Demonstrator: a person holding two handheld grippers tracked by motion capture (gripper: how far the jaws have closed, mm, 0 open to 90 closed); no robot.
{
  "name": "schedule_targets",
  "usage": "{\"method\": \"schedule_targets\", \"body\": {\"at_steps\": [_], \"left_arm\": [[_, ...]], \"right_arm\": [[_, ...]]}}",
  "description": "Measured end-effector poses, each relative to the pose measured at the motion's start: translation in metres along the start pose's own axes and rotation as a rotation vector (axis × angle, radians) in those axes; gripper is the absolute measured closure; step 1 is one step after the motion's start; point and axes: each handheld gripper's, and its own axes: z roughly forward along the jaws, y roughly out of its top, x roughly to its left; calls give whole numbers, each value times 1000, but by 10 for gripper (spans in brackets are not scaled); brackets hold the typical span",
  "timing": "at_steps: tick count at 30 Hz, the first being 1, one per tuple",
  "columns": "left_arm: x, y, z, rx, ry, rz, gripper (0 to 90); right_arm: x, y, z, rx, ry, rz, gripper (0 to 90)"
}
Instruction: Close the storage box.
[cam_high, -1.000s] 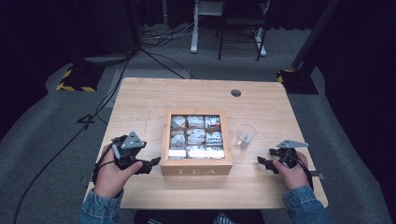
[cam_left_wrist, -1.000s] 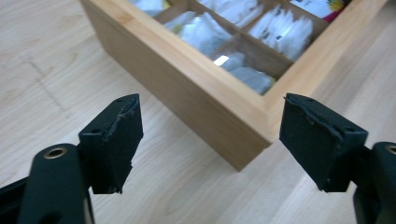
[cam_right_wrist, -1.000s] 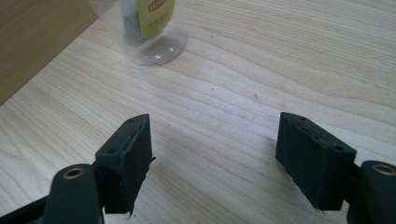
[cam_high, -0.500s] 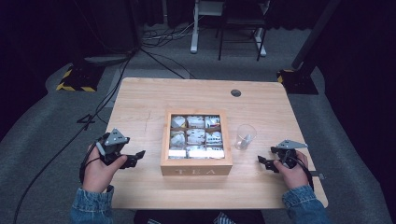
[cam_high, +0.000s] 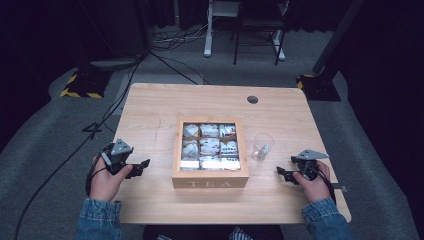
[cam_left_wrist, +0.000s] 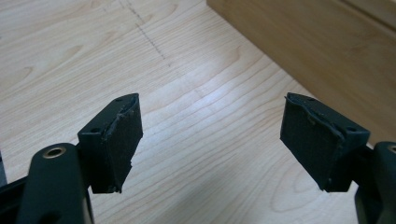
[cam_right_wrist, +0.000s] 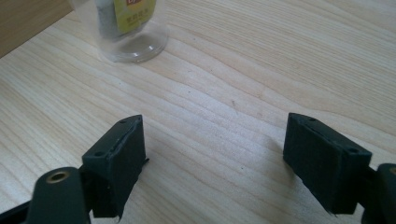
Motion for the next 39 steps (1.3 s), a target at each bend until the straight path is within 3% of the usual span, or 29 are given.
{"method": "schedule_targets", "body": {"at_steps": [3,11,19,29,39], "left_arm": [[3,-4,5,15,8,-13,217],[5,-9,18,-4,20,-43,217],[3,-14,32,10,43,-30,214],[5,-21,44,46,30,-48,195],[5,-21,45,60,29,-35,152]], "right_arm": [[0,0,0,1,-3,0,207],[0,1,1,2,-5,4,197],[0,1,1,3,-4,1,194],[0,1,1,3,-4,0,194],[0,1,1,2,-4,0,194]]}}
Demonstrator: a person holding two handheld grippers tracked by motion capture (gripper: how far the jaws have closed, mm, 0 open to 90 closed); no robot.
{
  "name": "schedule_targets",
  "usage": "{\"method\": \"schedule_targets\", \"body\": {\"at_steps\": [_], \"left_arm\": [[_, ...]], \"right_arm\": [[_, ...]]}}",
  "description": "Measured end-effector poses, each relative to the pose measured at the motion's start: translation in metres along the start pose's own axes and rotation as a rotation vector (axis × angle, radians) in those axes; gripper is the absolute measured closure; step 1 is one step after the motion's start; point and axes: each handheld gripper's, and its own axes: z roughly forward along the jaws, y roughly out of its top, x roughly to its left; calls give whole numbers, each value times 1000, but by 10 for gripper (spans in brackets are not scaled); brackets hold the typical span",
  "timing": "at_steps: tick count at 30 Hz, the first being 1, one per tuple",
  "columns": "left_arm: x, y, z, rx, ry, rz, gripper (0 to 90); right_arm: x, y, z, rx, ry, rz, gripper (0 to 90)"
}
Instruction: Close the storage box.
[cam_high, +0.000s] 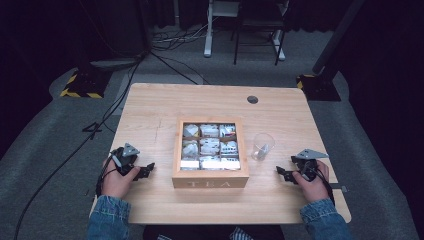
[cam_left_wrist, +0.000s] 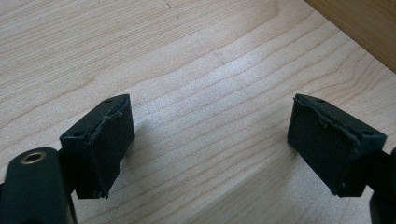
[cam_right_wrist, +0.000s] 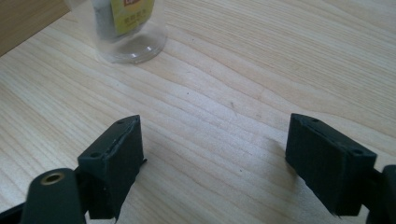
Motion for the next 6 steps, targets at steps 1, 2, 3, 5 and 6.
{"method": "schedule_targets", "body": {"at_steps": [1,2,3,5,6], "left_arm": [[0,0,0,2,1,1,151],[0,0,0,2,4,0,150],[0,0,0,1,4,0,150],[0,0,0,0,3,-4,149],[0,0,0,1,2,-5,149]], "right_arm": [[0,0,0,0,0,0,194],[0,0,0,0,0,0,194],[0,0,0,0,0,0,194],[0,0,0,0,0,0,194],[0,0,0,0,0,0,194]]}}
